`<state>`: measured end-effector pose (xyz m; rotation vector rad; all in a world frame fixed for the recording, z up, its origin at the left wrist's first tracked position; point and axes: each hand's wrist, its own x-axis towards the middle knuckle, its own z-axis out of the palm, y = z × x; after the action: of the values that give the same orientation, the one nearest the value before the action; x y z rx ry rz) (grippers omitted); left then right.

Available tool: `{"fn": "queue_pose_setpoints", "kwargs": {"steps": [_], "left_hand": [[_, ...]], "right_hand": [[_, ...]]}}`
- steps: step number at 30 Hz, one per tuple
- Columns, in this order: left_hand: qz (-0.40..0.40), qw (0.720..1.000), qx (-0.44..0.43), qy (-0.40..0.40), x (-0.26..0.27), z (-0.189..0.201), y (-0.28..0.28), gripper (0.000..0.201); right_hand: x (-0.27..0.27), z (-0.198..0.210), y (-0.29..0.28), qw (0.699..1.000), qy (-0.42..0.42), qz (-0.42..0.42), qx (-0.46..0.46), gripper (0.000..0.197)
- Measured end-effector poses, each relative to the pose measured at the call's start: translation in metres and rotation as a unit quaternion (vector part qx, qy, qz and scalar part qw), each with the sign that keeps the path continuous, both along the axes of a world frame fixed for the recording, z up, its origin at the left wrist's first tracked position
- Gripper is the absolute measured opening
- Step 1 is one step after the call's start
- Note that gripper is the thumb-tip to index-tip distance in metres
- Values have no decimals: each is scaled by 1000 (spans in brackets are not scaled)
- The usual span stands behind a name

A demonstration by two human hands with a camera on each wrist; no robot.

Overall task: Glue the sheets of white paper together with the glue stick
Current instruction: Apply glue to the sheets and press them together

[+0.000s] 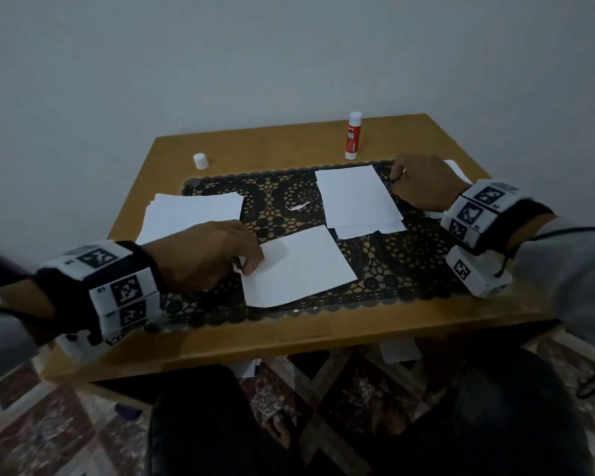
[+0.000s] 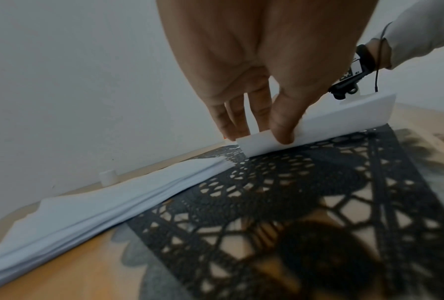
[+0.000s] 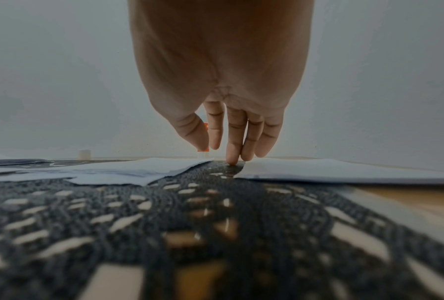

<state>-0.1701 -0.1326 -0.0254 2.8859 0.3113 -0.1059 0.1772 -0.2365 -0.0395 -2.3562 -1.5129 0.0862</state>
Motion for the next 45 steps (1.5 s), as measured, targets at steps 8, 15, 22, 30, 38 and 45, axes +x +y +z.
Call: {"fn": "queue_pose_setpoints", "kwargs": {"steps": [8, 15, 22, 30, 38, 45], "left_hand": [[7, 999, 11, 32, 0, 6, -4, 38], [2, 997, 57, 52, 15, 4, -16, 44], [23, 983, 75, 165, 32, 3, -23, 78], [16, 978, 61, 198, 31, 8, -28, 92], [13, 975, 60, 211, 35, 12, -26, 87], [-13, 969, 119, 215, 34, 5, -36, 81]], "right_hand": [[1, 0, -1, 1000, -1, -2, 0, 16], [3, -2, 1, 1000, 6, 5, -8, 15], [4, -1, 1, 1000, 4, 15, -2, 14], [7, -3, 3, 1000, 0, 20, -5, 8], [6, -4, 3, 1000, 3, 19, -9, 13], [8, 8, 16, 999, -25, 18, -24, 11]]}}
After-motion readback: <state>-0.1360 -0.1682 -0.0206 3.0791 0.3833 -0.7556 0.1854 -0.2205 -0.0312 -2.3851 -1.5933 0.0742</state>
